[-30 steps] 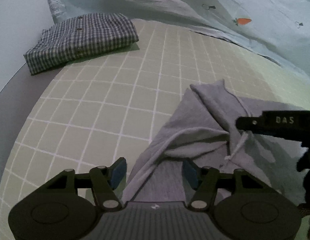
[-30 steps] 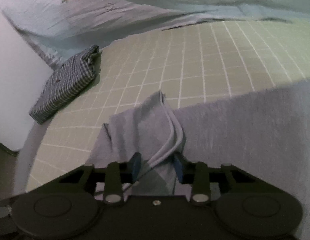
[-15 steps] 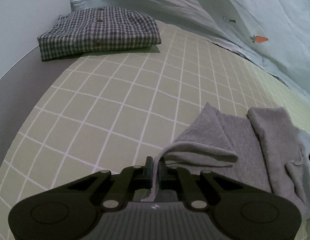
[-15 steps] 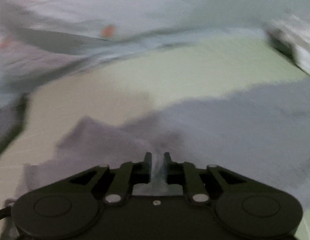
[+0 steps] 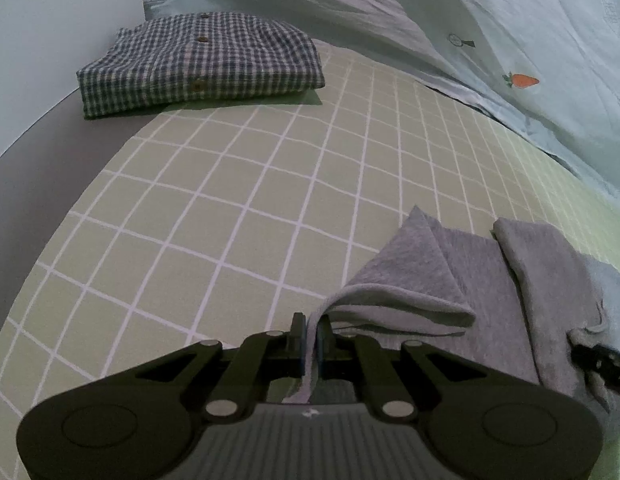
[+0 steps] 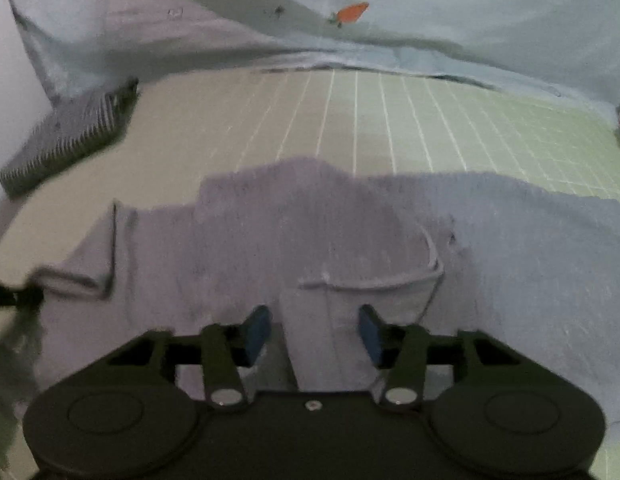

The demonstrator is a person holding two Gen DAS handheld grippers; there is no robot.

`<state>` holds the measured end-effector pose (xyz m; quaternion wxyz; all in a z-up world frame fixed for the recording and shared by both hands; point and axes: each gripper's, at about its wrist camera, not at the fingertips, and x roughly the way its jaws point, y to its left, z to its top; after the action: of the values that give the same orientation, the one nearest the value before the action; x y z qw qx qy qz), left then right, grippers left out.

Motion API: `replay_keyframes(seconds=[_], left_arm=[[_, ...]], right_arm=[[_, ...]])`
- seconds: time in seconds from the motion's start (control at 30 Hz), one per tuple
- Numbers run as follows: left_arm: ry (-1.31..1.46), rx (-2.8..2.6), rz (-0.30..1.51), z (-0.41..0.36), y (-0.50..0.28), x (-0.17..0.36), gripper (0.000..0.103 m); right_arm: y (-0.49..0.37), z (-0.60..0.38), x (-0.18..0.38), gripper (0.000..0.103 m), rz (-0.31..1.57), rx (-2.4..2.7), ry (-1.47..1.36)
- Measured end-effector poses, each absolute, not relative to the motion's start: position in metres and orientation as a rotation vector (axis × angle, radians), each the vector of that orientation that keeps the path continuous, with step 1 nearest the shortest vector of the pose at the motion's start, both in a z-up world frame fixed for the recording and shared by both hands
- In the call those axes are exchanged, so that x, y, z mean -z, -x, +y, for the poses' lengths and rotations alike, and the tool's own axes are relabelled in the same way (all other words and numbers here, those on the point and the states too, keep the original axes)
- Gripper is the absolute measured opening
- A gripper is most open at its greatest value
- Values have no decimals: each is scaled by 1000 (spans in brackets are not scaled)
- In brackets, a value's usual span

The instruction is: Fold clothes

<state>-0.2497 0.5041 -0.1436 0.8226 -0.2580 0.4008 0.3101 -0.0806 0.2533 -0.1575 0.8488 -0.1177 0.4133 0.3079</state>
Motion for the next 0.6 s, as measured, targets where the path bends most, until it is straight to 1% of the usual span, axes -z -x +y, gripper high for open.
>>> replay_keyframes(seconds=[0.03, 0.17, 0.27, 0.3, 0.37, 0.4, 0.47, 0.5, 0.53, 0.6], left_arm=[[548, -661, 852, 504, 250, 144, 8], [549, -671, 854, 503, 250, 143, 8], [554, -685, 856, 502, 251, 141, 8], [554, -696, 860, 501, 250, 139, 9], [550, -721, 863, 497, 250, 134, 18], [542, -743, 856, 494, 251, 129, 25], [530, -757, 820, 485, 255, 116, 29], [525, -758, 797, 480, 257, 109, 33], [525, -752, 777, 474, 258, 102, 38], [547, -703, 748, 461, 255, 93, 41]], right_arm=[[82, 246, 158, 2, 865, -634, 233], [83, 208, 142, 2, 821, -510, 106], [78, 172, 141, 2, 884, -394, -3], [75, 161, 144, 2, 914, -363, -39], [72, 137, 150, 3, 958, -321, -128], [70, 127, 152, 6, 970, -306, -167], [68, 119, 150, 20, 953, -316, -215], [66, 116, 149, 37, 941, -326, -237], [65, 113, 148, 48, 928, -342, -255], [60, 116, 148, 48, 918, -395, -258]])
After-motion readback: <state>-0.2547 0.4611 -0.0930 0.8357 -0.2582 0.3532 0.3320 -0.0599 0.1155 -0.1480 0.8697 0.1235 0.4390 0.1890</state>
